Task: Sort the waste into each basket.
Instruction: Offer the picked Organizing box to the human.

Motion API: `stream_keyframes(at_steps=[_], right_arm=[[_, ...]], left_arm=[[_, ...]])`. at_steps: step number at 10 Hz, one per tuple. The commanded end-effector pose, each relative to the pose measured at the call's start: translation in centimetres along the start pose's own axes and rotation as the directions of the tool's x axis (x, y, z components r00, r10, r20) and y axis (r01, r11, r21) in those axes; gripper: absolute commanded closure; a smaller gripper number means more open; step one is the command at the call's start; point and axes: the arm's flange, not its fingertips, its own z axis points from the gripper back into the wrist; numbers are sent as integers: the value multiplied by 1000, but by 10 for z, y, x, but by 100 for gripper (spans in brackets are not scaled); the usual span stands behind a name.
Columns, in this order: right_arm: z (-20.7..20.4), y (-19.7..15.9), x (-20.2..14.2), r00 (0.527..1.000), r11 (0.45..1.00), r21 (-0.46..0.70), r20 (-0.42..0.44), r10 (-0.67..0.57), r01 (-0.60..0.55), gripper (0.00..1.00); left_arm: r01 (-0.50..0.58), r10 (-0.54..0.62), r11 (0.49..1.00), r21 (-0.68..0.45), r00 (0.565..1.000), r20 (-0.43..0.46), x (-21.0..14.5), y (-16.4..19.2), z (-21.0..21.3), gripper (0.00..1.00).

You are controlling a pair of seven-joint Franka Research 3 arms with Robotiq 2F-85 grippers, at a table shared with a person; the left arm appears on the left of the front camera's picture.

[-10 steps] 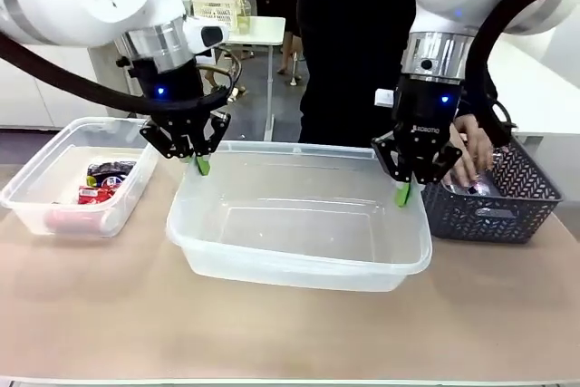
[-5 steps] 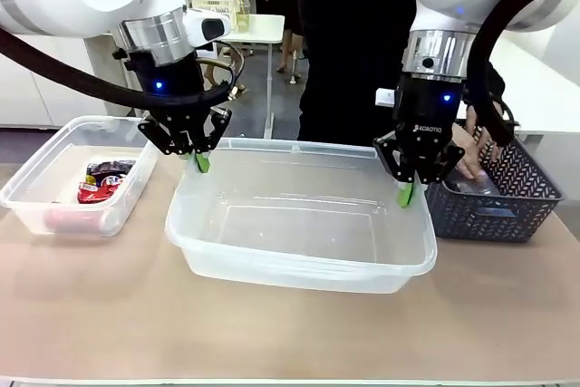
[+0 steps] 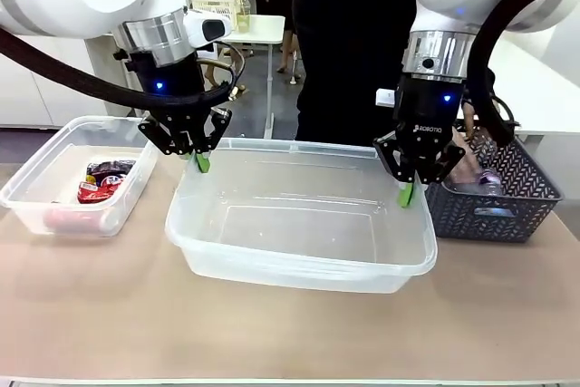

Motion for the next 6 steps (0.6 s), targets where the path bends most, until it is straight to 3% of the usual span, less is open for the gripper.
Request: stream_keyframes(at_steps=[1,6], right_arm=[[2,2,-5,1000,1000,-3,-16,19,-20,100],[2,2,-5,1000,1000,-3,-16,19,-20,100]], left_arm=[[-27,27,1000,-3,999,19,2,0,5,100],[-27,27,1000,-3,999,19,2,0,5,100]])
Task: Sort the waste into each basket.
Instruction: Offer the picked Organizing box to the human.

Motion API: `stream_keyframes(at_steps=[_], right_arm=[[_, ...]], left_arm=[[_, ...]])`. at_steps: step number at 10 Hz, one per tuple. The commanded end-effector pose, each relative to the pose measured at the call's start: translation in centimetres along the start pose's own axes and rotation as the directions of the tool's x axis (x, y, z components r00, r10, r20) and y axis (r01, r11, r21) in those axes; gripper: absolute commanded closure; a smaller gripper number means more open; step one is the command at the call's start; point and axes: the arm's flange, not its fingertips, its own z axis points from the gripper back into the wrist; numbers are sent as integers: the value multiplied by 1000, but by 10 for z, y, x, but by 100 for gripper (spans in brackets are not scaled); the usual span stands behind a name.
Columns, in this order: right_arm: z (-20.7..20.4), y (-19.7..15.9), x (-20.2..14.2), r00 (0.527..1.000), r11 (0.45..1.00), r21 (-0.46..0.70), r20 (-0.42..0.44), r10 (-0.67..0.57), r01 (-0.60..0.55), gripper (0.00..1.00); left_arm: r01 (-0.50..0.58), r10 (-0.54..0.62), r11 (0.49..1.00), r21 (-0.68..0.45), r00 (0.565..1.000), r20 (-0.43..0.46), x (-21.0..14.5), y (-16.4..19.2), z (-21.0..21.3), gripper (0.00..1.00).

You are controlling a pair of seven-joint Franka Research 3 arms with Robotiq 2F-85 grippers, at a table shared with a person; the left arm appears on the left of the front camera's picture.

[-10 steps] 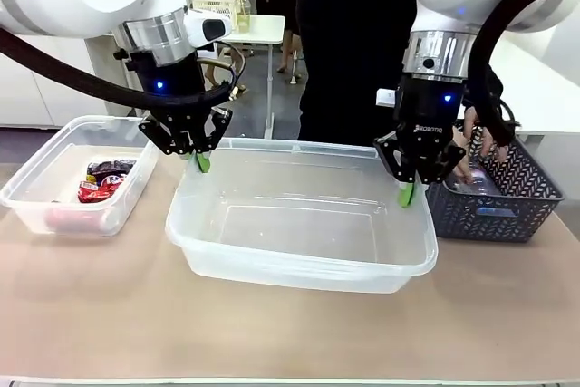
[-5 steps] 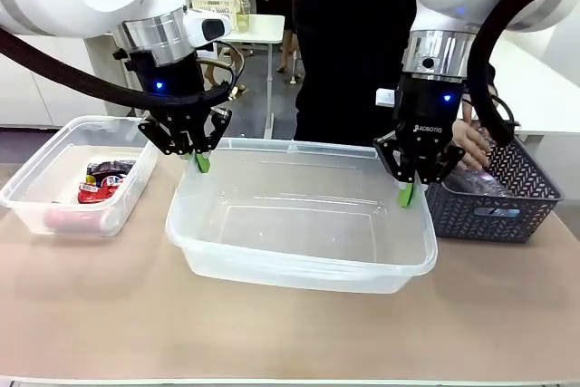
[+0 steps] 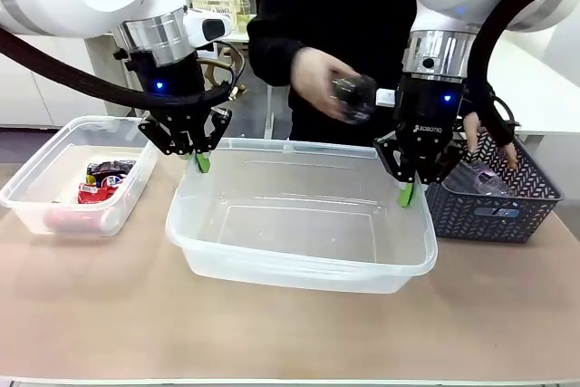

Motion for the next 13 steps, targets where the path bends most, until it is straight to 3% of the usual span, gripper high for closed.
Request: stream_keyframes(at_steps=[1,13], right_arm=[[2,2,-5,1000,1000,-3,-16,19,-19,100],[2,2,-5,1000,1000,-3,-16,19,-19,100]], left_arm=[[-27,27,1000,-3,999,19,2,0,5,100],[-27,27,1000,-3,999,19,2,0,5,100]])
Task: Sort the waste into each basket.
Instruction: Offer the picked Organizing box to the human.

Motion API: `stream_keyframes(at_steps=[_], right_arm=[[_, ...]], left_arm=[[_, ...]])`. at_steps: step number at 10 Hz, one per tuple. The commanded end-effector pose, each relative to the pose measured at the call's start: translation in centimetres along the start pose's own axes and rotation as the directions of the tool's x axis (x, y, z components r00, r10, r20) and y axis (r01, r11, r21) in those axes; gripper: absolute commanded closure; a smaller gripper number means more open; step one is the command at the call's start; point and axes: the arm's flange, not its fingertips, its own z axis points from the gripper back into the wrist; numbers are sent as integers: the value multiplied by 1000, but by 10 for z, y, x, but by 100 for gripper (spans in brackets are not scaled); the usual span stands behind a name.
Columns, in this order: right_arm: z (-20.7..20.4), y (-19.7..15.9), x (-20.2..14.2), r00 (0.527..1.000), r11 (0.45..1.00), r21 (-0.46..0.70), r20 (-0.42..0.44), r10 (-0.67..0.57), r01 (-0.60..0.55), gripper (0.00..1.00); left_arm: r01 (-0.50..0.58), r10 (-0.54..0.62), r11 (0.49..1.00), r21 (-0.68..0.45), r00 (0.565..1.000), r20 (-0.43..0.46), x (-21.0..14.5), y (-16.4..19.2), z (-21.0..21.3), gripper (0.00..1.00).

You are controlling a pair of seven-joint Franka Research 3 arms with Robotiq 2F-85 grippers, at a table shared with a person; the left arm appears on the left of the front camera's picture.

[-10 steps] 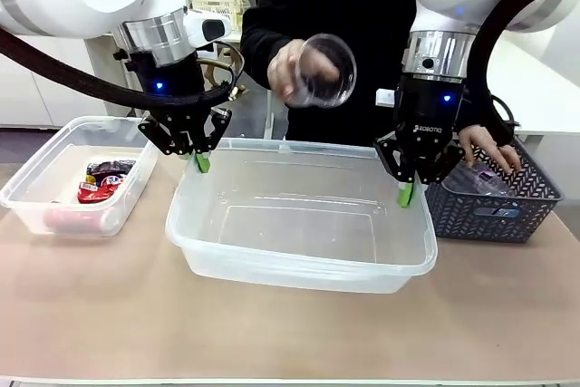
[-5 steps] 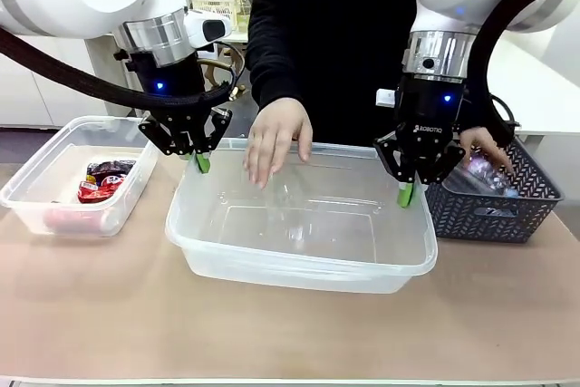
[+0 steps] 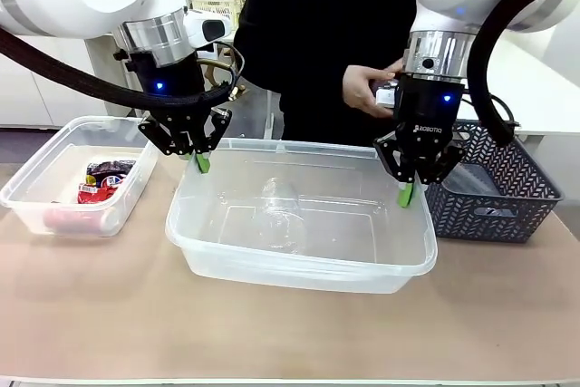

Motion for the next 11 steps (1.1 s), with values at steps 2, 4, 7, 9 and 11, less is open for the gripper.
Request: stream_keyframes(at_steps=[2,4,7,9,11], right_arm=[[2,2,-5,1000,1000,-3,-16,19,-19,100],[2,2,-5,1000,1000,-3,-16,19,-19,100],[2,2,-5,1000,1000,-3,-16,19,-19,100],[2,2,-5,1000,1000,-3,-16,19,-19,100],[2,2,-5,1000,1000,-3,-16,19,-19,100]], left_arm=[[-26,27,1000,-4,999,20,2,0,5,100],[-26,27,1000,-4,999,20,2,0,5,100],[-26,27,1000,-4,999,20,2,0,5,100],[-26,27,1000,-4,999,20,2,0,5,100],[-26,27,1000,-4,999,20,2,0,5,100]])
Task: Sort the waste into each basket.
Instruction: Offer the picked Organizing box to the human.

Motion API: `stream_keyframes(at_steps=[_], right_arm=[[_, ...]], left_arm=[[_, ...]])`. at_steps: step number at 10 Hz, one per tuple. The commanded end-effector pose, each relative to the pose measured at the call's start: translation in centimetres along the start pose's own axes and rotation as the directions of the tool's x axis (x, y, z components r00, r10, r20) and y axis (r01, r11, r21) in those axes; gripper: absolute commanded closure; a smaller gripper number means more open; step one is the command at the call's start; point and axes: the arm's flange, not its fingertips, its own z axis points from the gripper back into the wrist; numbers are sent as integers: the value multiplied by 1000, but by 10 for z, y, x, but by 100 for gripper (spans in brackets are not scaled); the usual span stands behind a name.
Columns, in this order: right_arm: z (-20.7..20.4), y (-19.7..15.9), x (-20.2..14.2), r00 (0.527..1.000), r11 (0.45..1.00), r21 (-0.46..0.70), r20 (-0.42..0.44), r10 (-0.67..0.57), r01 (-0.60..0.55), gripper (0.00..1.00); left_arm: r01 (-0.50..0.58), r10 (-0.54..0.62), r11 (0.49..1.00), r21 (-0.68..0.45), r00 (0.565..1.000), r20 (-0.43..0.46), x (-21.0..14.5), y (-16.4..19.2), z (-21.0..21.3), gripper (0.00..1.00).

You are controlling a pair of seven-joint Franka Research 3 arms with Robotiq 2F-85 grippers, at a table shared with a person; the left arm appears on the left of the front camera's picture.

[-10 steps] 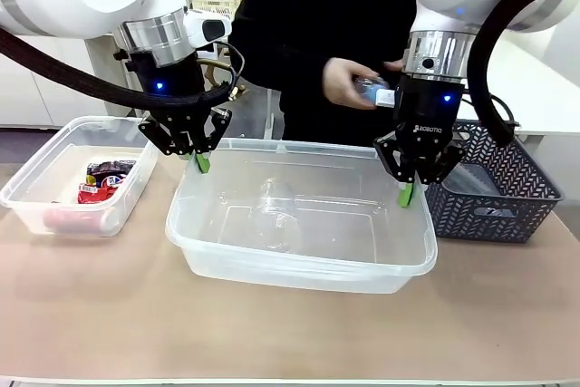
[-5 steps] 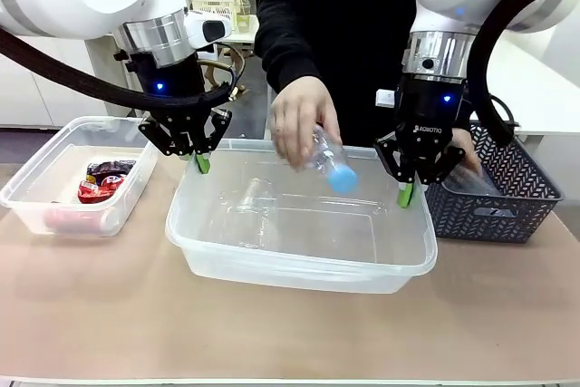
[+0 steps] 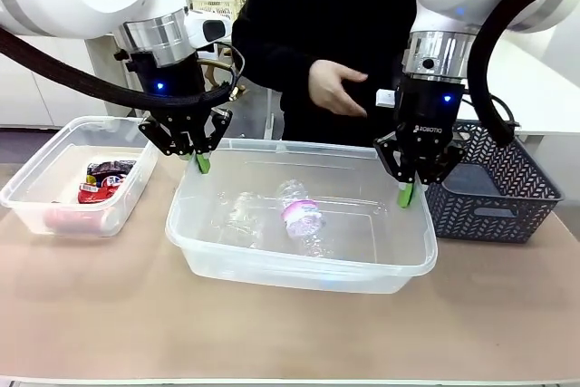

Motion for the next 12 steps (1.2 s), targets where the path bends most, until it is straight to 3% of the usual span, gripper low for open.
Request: stream_keyframes(at_steps=[1,12], right_arm=[[2,2,-5,1000,1000,-2,-15,19,-19,100],[2,2,-5,1000,1000,-2,-15,19,-19,100]], left_arm=[[-26,26,1000,-4,999,21,2,0,5,100],[-26,26,1000,-4,999,21,2,0,5,100]])
